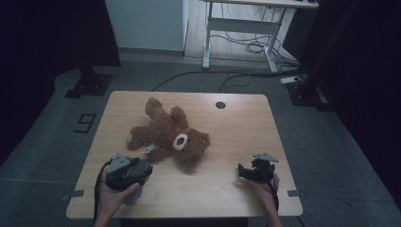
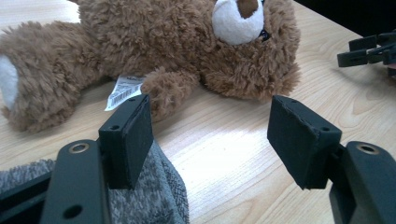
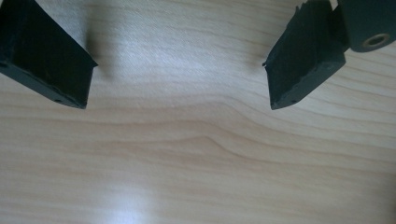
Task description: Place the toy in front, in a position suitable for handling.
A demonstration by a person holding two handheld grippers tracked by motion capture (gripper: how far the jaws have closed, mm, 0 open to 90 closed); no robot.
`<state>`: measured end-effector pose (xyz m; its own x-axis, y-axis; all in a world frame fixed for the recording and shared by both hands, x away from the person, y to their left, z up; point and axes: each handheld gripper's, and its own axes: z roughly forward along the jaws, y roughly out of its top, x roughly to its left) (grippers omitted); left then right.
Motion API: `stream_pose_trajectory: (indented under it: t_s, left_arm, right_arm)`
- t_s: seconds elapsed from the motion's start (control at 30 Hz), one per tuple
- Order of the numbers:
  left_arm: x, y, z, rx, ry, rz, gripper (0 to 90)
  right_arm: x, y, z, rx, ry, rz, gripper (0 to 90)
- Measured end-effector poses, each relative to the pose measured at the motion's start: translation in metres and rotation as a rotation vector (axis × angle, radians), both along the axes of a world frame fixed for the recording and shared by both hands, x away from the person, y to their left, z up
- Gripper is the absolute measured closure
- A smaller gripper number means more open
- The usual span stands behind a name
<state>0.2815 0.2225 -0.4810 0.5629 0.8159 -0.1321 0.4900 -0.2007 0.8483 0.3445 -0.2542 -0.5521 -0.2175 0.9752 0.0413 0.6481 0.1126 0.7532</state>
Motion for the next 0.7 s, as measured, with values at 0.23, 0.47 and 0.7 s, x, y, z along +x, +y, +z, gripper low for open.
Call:
stream_pose_trajectory:
  t_s: [0.23, 0.47, 0.7]
  left_arm:
    - [0.009, -0.001, 0.001, 0.028, 0.001, 0.003, 31.2]
    - [0.024, -0.007, 0.002, 0.049, -0.004, 0.001, 31.3]
    - [0.06, -0.014, -0.014, 0.106, 0.044, 0.0, 31.0]
  right_arm:
    - [-0.007, 0.012, 0.01, 0.078, -0.057, 0.064, 8.8]
    - [-0.006, 0.033, 0.018, 0.1, -0.075, 0.155, 9.0]
    - [-0.001, 0.072, 0.031, 0.144, -0.104, 0.282, 8.1]
